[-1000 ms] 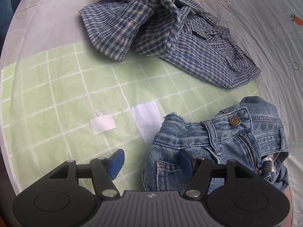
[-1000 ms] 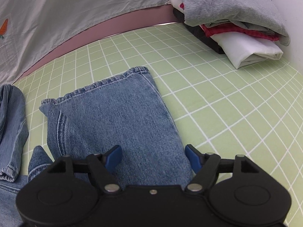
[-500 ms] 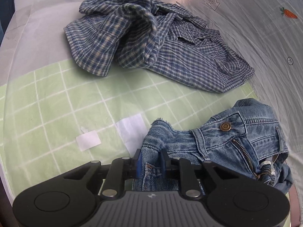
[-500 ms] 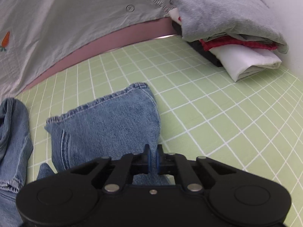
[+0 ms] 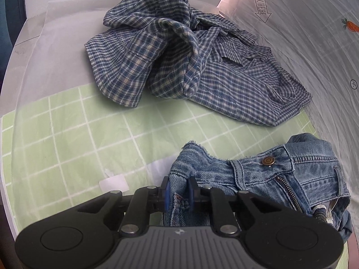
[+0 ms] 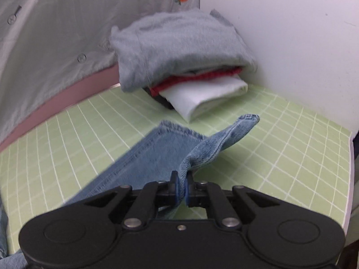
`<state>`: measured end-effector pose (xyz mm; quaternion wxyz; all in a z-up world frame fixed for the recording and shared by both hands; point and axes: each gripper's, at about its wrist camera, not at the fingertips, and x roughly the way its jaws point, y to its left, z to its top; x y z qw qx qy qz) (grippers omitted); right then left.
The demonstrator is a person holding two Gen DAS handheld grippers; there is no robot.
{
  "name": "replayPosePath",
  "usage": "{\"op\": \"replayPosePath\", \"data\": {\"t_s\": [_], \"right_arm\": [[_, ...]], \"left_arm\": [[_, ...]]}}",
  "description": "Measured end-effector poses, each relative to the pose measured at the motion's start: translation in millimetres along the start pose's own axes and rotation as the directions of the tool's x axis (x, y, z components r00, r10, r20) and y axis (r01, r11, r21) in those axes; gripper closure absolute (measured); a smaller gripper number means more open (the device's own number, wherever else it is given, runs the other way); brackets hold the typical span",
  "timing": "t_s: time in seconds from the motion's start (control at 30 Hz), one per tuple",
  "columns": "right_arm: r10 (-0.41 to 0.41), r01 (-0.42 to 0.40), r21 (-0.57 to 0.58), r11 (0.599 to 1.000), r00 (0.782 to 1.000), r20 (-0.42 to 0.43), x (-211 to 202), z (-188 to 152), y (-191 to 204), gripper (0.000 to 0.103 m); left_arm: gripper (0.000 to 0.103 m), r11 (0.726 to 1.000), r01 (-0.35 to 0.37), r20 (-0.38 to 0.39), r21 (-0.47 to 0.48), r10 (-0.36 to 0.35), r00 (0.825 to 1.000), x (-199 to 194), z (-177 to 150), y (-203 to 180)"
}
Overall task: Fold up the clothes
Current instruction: 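Pull the jeans leg straight with the right gripper away from the left gripper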
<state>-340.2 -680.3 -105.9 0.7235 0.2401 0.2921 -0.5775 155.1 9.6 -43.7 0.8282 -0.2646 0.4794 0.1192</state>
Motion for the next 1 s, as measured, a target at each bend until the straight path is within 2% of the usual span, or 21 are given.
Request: {"op": "replayPosePath", "data": {"t_s": [0.07, 0.37, 0.67, 0.8, 0.9, 0.97, 1.0], "right_arm": [[-0.016, 0.016, 0.014, 1.0, 0.999, -0.04, 5, -14, -6, 0.097], [-0.025, 0.025, 0.007, 1.0, 0.998, -0.05, -15, -36, -22, 0.097], [-0.005, 0.003, -0.025, 1.0, 0.996, -0.09, -56, -73, -22, 0.097], [0.006, -0.013, -0.058, 0.998, 0.993, -0.117, -76, -96, -11, 0.097], [0.005, -0.015, -0.076, 0.997, 0.991, -0.133, -88, -107, -2, 0.096], [0.002, -0.013, -0.075, 0.997, 0.99, -0.139, -94, -111, 0, 0.09], [0.004, -0.014, -0.071, 0.997, 0.99, -0.14, -97, -111, 0, 0.089]], "left_arm": [[0.086, 1.0, 0.0, 0.007, 0.014, 0.0, 1.0, -3, 0, -1], [0.089, 0.997, -0.039, 0.05, 0.071, 0.035, 0.998, -24, 11, 16], [0.09, 0.994, -0.104, 0.063, 0.017, 0.102, 0.993, -35, 38, 87], [0.09, 0.988, -0.146, 0.072, 0.054, 0.142, 0.987, -32, 51, 104], [0.082, 0.985, -0.138, 0.087, 0.108, 0.129, 0.988, -38, 48, 96], [0.081, 0.982, -0.132, 0.099, 0.136, 0.12, 0.988, -43, 45, 89], [0.076, 0.98, -0.13, 0.105, 0.15, 0.115, 0.988, -45, 43, 86]]}}
